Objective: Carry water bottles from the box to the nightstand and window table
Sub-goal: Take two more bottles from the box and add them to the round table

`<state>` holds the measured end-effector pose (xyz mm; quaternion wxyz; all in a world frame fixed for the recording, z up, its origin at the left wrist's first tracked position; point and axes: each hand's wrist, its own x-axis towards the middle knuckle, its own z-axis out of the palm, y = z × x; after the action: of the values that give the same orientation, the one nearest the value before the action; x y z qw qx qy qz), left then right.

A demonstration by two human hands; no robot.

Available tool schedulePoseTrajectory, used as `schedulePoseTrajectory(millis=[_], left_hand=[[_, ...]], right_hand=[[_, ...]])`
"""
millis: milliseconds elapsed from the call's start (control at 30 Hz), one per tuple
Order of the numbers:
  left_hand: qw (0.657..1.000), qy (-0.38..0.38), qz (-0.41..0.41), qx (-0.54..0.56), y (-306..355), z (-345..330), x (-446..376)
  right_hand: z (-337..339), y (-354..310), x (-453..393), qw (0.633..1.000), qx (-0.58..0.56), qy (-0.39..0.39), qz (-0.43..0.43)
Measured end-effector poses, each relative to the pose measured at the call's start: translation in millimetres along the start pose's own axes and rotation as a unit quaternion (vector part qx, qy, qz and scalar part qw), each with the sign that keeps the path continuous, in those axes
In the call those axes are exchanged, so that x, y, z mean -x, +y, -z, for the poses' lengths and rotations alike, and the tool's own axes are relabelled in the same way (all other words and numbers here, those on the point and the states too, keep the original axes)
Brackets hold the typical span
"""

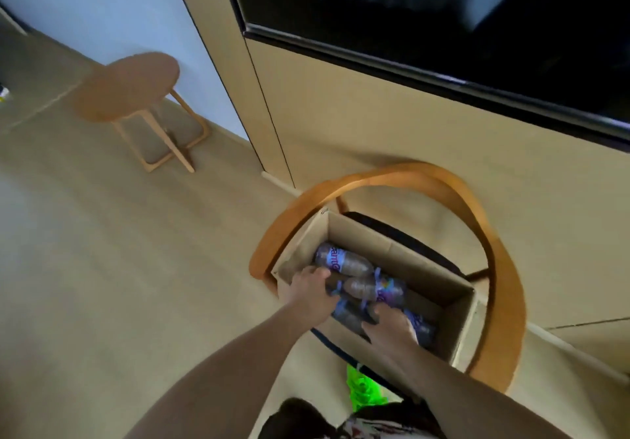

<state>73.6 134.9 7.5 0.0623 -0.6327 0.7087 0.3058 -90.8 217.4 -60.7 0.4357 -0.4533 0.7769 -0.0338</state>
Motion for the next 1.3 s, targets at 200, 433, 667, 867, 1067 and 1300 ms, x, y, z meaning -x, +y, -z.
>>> schedulePoseTrajectory(millis=[200,433,667,867,1067,1300], left_hand=[[0.993,-0.101,-0.047,-0.046,-8.3,-32.9,-68.0],[0.968,-0.185,-0.116,-0.121,-18.1,-77.7,-122.1],[0.909,-0.233,-0.244,-0.244,-29.7,-128.8,-151.0],[0.822,-0.285,-0.308,-0.386,-28.1,-153.4,-164.6],[0.809,-0.313,-0.283,-0.41,-12.2,-164.1,-168.4],[0.826,-0.313,-0.273,-0.381,-13.7,-165.1,-170.8]], right_hand=[[-8.8,13.2,-25.6,0.991,-0.066,0.011,-0.116],[-25.3,32.5,-55.6,0.977,-0.061,0.009,-0.206],[-37.0,69.6,-111.6,0.977,0.134,-0.007,-0.164],[-65.7,94.6,-134.6,0.968,0.229,0.022,-0.102],[-72.2,96.2,-142.2,0.971,0.206,0.049,-0.112],[-66.6,98.3,-145.1,0.97,0.215,0.042,-0.109]])
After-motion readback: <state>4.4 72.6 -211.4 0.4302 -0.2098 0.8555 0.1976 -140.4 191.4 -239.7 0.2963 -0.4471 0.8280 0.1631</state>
